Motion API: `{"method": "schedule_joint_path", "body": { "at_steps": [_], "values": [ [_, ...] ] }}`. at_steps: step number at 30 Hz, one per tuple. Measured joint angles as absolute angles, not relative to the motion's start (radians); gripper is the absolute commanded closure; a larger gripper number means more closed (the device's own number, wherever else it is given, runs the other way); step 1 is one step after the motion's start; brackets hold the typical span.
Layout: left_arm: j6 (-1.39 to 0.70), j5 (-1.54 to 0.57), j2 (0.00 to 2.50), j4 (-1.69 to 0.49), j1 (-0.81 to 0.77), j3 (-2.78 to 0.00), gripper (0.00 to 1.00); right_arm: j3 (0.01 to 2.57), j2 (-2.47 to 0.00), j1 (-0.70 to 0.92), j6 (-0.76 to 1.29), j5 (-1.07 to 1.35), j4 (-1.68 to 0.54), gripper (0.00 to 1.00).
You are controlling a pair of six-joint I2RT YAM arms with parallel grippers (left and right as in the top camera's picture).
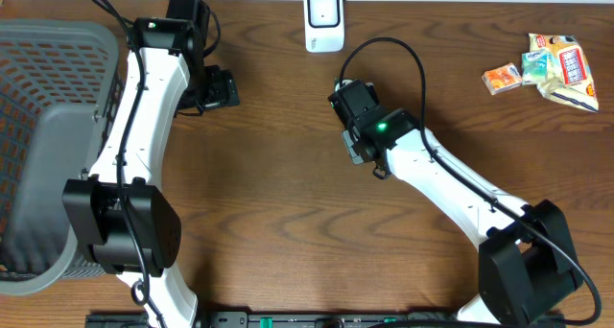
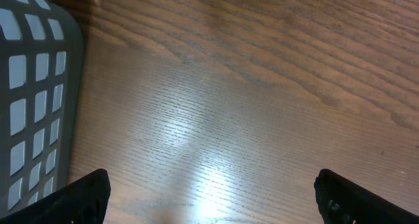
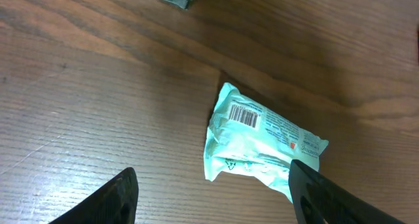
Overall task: Scan the item barcode
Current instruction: 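Move the teal wrapper down beside the dark green tin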
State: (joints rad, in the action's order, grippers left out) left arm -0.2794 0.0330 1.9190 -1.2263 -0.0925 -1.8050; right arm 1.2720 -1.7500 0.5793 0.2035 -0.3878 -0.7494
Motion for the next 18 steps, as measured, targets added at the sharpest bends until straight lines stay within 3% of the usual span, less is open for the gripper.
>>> {"method": "schedule_joint_path", "body": {
  "at_steps": [14, 18],
  "values": [
    [-0.279, 0.033, 1.919, -1.226, -0.093, -1.805, 0.02, 1.251, -1.966, 0.568, 0.232, -0.492, -0.729, 0.25],
    [-0.279, 0.033, 1.919, -1.226, -0.093, -1.805, 0.02, 1.253, -1.990, 0.561, 0.239, -0.554, -0.733, 0.37]
  ]
}}
